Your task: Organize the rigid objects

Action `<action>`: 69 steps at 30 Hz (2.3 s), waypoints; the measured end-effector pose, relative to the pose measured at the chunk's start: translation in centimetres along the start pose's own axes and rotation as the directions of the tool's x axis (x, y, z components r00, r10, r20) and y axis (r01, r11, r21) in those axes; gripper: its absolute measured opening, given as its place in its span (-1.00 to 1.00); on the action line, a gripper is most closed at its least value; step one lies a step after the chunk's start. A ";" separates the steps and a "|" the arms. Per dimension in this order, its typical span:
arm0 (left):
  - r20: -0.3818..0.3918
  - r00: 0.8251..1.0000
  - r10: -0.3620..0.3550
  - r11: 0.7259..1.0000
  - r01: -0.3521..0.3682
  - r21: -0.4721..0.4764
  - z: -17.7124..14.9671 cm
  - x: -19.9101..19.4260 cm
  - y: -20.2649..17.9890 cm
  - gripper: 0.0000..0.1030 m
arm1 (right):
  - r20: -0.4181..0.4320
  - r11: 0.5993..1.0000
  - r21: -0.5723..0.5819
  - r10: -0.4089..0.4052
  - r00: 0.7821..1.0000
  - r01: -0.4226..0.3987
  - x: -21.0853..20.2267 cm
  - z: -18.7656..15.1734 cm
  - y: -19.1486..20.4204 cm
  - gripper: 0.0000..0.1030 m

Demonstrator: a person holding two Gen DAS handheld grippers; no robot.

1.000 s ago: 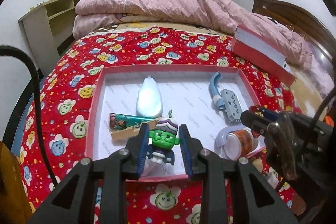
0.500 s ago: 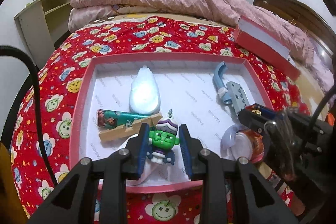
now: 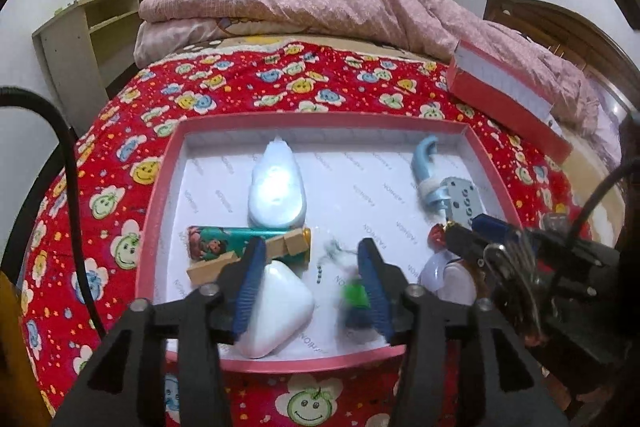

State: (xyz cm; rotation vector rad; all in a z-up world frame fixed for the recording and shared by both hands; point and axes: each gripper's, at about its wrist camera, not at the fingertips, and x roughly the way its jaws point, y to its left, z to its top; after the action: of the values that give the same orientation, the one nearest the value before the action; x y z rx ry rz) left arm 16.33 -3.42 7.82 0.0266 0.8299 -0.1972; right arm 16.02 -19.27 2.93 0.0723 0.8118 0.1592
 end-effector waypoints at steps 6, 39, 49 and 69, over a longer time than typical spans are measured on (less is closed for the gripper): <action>0.032 0.999 0.020 1.000 -0.021 0.012 0.0 -1.6 -0.3 0.29 | 0.051 1.000 -0.009 -0.002 0.999 0.002 -1.9 0.1 0.4 -0.17; -0.079 0.994 0.080 0.992 -0.087 -0.090 -8.3 -5.7 1.2 0.30 | -0.003 0.999 0.020 -0.031 1.000 0.031 -6.4 -8.4 2.4 0.15; -0.098 0.987 0.124 0.989 -0.131 -0.069 -9.0 -4.6 1.1 0.30 | -0.035 0.997 0.015 -0.078 0.996 0.078 -5.0 -9.6 2.6 0.15; -0.111 0.984 0.140 0.988 -0.146 -0.052 -10.3 -2.5 1.2 0.43 | -0.012 0.995 0.003 -0.102 0.995 0.102 -3.5 -11.0 3.4 0.21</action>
State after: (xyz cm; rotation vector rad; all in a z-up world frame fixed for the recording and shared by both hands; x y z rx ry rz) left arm 7.39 -0.77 2.64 0.0401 0.9364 -0.0354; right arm 5.28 -16.49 -1.73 0.0334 0.8258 0.0617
